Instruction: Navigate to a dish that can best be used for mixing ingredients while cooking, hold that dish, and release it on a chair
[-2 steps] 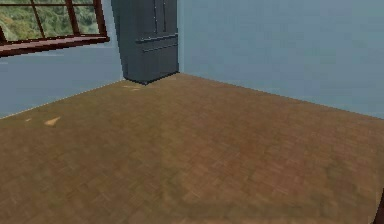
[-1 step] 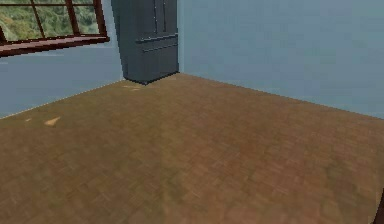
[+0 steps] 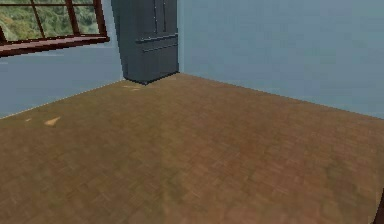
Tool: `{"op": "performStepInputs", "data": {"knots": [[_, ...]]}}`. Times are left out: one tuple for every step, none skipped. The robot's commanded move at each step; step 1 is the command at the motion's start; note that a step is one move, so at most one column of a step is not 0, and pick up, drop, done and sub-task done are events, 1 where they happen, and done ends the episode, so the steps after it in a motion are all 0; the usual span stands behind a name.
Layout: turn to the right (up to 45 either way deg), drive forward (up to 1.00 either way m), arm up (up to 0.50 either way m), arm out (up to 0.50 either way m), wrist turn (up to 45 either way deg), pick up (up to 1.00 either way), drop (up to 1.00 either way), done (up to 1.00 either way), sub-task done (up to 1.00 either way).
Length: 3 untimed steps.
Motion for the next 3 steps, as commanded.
{"op": "performStepInputs", "data": {"knots": [[0.0,0.00,0.10,0.00,0.0,0.00,0.00,0.00,0.00],[0.0,0.00,0.18,0.00,0.0,0.00,0.00,0.00,0.00],[0.0,0.00,0.00,0.00,-45.0,0.00,0.00,0.00,0.00]]}}
